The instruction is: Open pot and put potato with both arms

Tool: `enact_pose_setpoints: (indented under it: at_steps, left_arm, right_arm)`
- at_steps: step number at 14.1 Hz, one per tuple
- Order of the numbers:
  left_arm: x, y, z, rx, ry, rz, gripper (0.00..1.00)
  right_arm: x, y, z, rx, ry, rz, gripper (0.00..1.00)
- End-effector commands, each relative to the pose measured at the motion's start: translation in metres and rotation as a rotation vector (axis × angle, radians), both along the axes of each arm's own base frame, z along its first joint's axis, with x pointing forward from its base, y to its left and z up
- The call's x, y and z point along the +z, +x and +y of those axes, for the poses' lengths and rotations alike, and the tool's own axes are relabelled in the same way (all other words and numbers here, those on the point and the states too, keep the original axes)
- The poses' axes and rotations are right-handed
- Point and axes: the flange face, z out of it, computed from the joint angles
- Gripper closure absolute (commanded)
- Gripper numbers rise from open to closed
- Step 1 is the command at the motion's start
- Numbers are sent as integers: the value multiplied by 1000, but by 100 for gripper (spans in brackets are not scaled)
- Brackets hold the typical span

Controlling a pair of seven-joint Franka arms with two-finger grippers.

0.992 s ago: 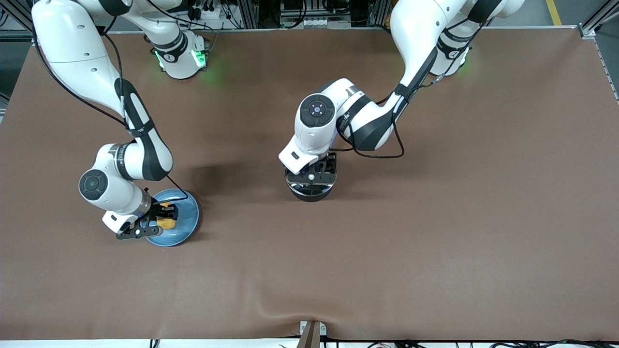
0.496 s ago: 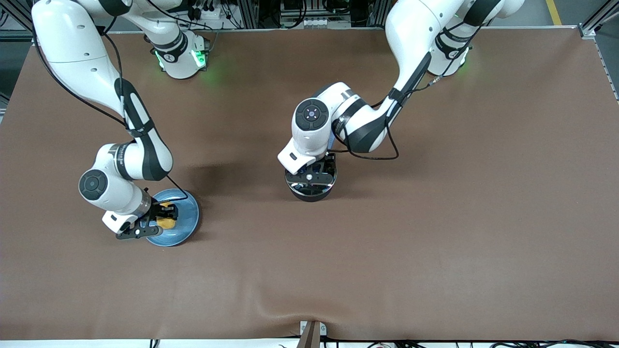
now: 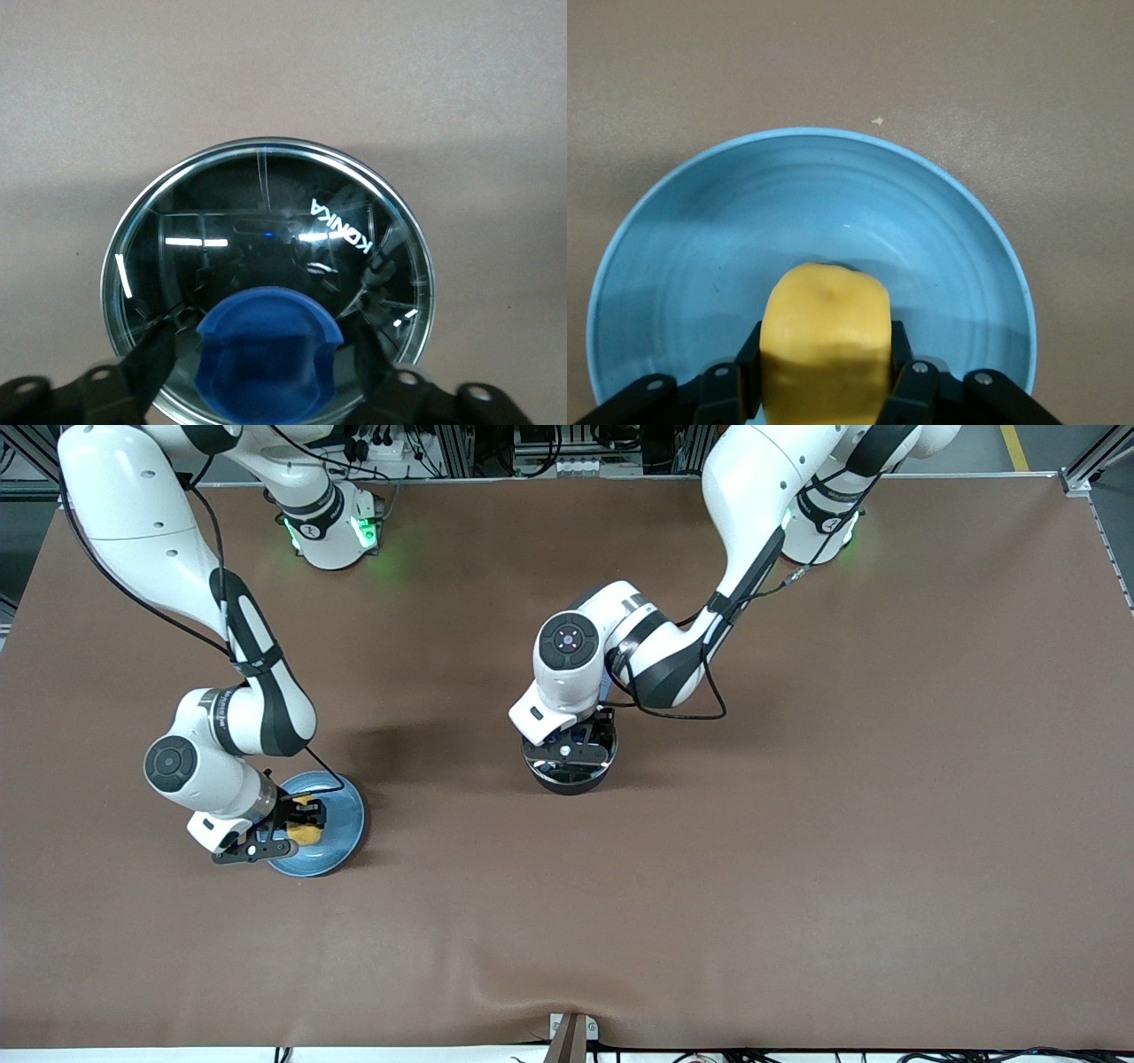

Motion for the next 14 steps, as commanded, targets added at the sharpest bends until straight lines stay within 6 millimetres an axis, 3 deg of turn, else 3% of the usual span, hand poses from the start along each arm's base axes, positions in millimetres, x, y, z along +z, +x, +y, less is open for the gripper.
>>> enact_pose_setpoints:
  at_steps: [1, 3, 4, 7, 9, 10, 14]
  left_arm:
    - [1, -1, -3, -41, 15, -19, 51]
    - [6, -3, -5, -36, 12, -22, 93]
    - [9, -3, -4, -35, 14, -22, 100]
    - [30, -5, -2, -37, 22, -19, 100]
    - [54, -2, 6, -33, 25, -23, 100]
    - [77, 0, 14, -30, 25, -30, 100]
    - [168, 32, 88, -9, 29, -34, 100]
  right_arm:
    - [5, -2, -2, -15, 11, 2, 90]
    - [5, -2, -2, -15, 11, 2, 90]
    - [5, -2, -2, -14, 10, 2, 90]
    - [5, -2, -2, -14, 11, 3, 90]
    - [8, -1, -2, -8, 11, -1, 91]
    - [13, -1, -2, -3, 11, -3, 91]
    - [90, 3, 0, 14, 12, -31, 94]
